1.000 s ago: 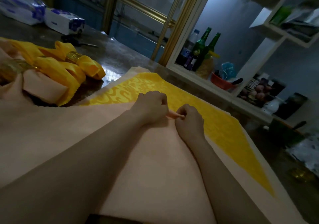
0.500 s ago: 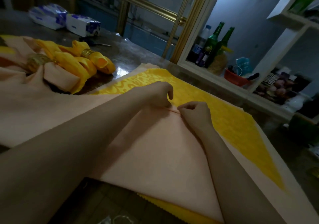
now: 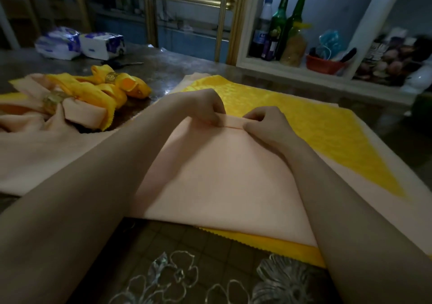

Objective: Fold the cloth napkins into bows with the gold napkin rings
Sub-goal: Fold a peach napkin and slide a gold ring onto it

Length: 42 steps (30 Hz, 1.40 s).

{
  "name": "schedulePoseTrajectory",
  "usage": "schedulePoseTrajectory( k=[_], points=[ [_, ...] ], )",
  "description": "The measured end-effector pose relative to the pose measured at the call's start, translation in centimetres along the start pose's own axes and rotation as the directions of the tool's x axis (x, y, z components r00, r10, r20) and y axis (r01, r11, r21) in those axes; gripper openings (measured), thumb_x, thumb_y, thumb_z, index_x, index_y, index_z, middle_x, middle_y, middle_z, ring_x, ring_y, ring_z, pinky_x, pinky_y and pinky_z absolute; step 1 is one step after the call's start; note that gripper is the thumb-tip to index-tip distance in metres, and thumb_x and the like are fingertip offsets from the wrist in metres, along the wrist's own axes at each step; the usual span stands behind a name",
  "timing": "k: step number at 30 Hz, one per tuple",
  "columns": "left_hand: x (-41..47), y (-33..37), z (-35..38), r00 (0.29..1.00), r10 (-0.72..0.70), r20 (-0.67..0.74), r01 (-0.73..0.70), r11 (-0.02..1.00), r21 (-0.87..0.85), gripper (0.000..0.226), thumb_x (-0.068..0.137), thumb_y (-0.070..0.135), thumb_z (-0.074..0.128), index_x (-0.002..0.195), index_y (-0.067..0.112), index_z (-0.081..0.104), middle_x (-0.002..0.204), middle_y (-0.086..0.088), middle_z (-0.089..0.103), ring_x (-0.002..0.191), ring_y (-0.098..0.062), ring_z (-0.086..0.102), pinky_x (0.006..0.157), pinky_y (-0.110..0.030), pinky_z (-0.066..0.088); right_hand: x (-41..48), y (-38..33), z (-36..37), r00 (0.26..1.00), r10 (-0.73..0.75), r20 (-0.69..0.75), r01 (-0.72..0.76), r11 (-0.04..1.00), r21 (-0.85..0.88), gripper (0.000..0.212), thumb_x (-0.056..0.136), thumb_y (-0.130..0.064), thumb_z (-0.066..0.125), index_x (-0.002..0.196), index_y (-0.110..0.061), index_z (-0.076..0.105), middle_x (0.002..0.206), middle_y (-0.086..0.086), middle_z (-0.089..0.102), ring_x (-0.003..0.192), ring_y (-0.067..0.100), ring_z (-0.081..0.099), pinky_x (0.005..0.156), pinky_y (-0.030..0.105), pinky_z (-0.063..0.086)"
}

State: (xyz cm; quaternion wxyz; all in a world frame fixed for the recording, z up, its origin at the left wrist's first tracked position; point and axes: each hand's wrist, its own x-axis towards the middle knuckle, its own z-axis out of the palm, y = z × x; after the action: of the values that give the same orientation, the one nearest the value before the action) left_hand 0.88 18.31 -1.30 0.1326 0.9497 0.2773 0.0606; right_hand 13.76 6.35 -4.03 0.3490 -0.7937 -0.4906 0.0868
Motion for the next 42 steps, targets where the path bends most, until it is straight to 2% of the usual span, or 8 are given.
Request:
schedulePoseTrajectory(
  k=[9, 12, 15, 19, 25, 33, 38, 42],
  points=[
    [-0.3, 0.7, 1.0, 0.978, -0.032, -0.206, 0.032, 0.999, -0.003, 0.014, 0.085, 0.008, 0.054, 0.089, 0.021, 0.054, 0.1, -0.003, 0.057, 0.088, -0.019, 0.052, 0.071, -0.03, 0.043, 0.0, -0.1, 0.1, 0.985, -0.075, -0.156, 0.057, 0.992, -0.116, 0.013, 0.079, -0.009, 0.059, 0.084, -0.022, 0.058, 0.086, -0.001, 0.059, 0.093, 0.022, 0.056, 0.091, 0.044, 0.044],
    [-0.8, 1.4, 0.8, 0.982, -0.034, -0.184, 0.05, 0.995, 0.084, 0.01, 0.084, 0.01, 0.053, 0.089, 0.019, 0.054, 0.099, -0.003, 0.055, 0.088, -0.02, 0.051, 0.068, -0.03, 0.037, -0.2, -0.2, 0.0, 0.986, -0.1, -0.134, 0.076, 0.981, -0.177, 0.015, 0.079, -0.006, 0.056, 0.078, -0.021, 0.06, 0.088, -0.001, 0.061, 0.096, 0.022, 0.056, 0.093, 0.044, 0.042],
    [-1.0, 1.8, 0.9, 0.992, -0.079, -0.1, 0.092, 0.986, 0.14, 0.015, 0.084, 0.019, 0.056, 0.097, 0.016, 0.064, 0.103, -0.003, 0.061, 0.096, -0.024, 0.057, 0.078, -0.033, 0.046, -0.3, -0.2, -0.1, 0.993, -0.066, -0.099, 0.044, 0.976, -0.211, 0.016, 0.081, -0.01, 0.054, 0.075, -0.02, 0.065, 0.098, 0.003, 0.066, 0.101, 0.024, 0.056, 0.095, 0.04, 0.04],
    [-1.5, 1.6, 0.8, 0.99, -0.118, -0.079, 0.122, 0.992, 0.043, 0.021, 0.089, 0.028, 0.057, 0.1, 0.016, 0.069, 0.106, -0.006, 0.066, 0.1, -0.026, 0.059, 0.092, -0.042, 0.047, -0.1, -0.2, -0.3, 0.994, 0.0, -0.111, -0.02, 0.983, -0.182, 0.019, 0.085, -0.021, 0.054, 0.082, -0.016, 0.072, 0.104, 0.002, 0.066, 0.105, 0.023, 0.054, 0.091, 0.035, 0.032],
    [-3.4, 0.7, 2.3, 0.942, -0.165, -0.293, 0.123, 0.98, -0.157, 0.018, 0.087, 0.015, 0.057, 0.089, 0.017, 0.074, 0.101, -0.005, 0.07, 0.1, -0.025, 0.059, 0.097, -0.044, 0.041, 0.1, 0.0, -1.3, 0.99, 0.137, 0.044, -0.138, 0.99, 0.031, 0.009, 0.069, -0.021, 0.068, 0.071, -0.014, 0.074, 0.083, 0.007, 0.07, 0.089, 0.027, 0.062, 0.09, 0.047, 0.049],
    [-2.5, -0.6, 3.3, 0.916, -0.211, -0.342, 0.112, 0.951, -0.288, 0.023, 0.087, 0.019, 0.06, 0.109, 0.023, 0.064, 0.105, 0.001, 0.064, 0.107, -0.02, 0.055, 0.1, -0.045, 0.037, 0.2, 0.5, -1.9, 0.999, 0.021, 0.048, -0.018, 0.998, -0.06, 0.018, 0.079, -0.019, 0.073, 0.095, -0.02, 0.065, 0.086, -0.004, 0.06, 0.094, 0.017, 0.057, 0.089, 0.038, 0.047],
    [-2.6, -0.4, 3.8, 0.885, -0.161, -0.436, 0.097, 0.981, -0.167, 0.019, 0.089, 0.014, 0.053, 0.1, 0.02, 0.067, 0.106, -0.003, 0.061, 0.107, -0.023, 0.051, 0.092, -0.038, 0.036, 0.2, 0.7, -1.3, 0.998, -0.059, -0.02, 0.057, 0.994, -0.088, 0.005, 0.082, -0.019, 0.068, 0.085, -0.021, 0.064, 0.09, 0.0, 0.061, 0.089, 0.017, 0.056, 0.075, 0.029, 0.044],
    [-3.2, 0.3, 3.8, 0.883, -0.083, -0.461, 0.058, 0.996, -0.069, 0.018, 0.084, 0.014, 0.053, 0.099, 0.016, 0.062, 0.104, -0.002, 0.059, 0.107, -0.023, 0.049, 0.09, -0.036, 0.03, -0.2, 0.3, -0.7, 0.998, -0.061, -0.029, 0.058, 0.992, -0.113, 0.01, 0.08, -0.019, 0.067, 0.081, -0.022, 0.058, 0.088, -0.001, 0.058, 0.088, 0.019, 0.055, 0.08, 0.037, 0.047]
  ],
)
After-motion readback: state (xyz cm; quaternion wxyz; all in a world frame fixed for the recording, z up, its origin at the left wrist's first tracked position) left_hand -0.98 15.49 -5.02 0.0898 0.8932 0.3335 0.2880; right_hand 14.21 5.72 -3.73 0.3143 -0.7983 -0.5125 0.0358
